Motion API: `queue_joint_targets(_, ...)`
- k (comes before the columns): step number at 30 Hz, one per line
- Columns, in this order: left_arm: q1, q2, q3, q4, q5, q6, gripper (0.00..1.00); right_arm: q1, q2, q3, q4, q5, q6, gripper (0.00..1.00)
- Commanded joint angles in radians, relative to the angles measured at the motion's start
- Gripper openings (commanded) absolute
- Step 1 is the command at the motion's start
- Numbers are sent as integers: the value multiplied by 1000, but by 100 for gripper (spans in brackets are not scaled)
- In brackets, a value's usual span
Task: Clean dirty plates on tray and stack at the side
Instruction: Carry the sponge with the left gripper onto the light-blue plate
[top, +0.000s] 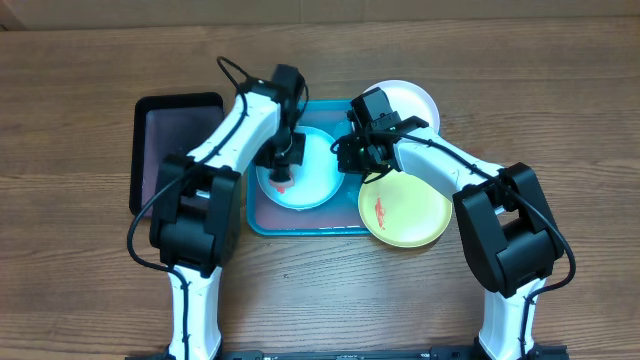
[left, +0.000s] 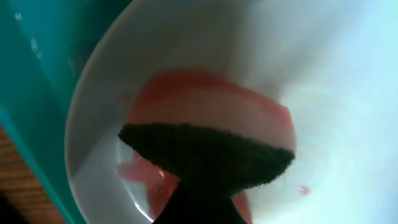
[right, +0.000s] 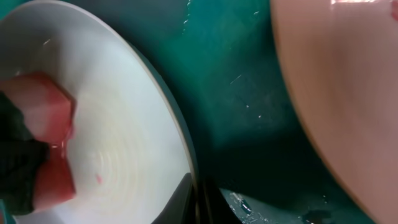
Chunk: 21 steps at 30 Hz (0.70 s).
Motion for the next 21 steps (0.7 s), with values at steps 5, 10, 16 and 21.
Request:
queue_joint_targets(5,-34,-9,-36,-8,88,133,4,-2,7,28,3,3,5,5)
queue_joint_targets(10,-40,-9,-36,-47,446,439,4,-2,7,28,3,3,5,5)
queue_joint_targets(16,-20,-9,-32,85,246,189,4,-2,7,28,3,3,5,5)
queue_joint_targets(21,-12,-9,-26,186,-77,-89,4,-2,7,28,-6,3,5,4)
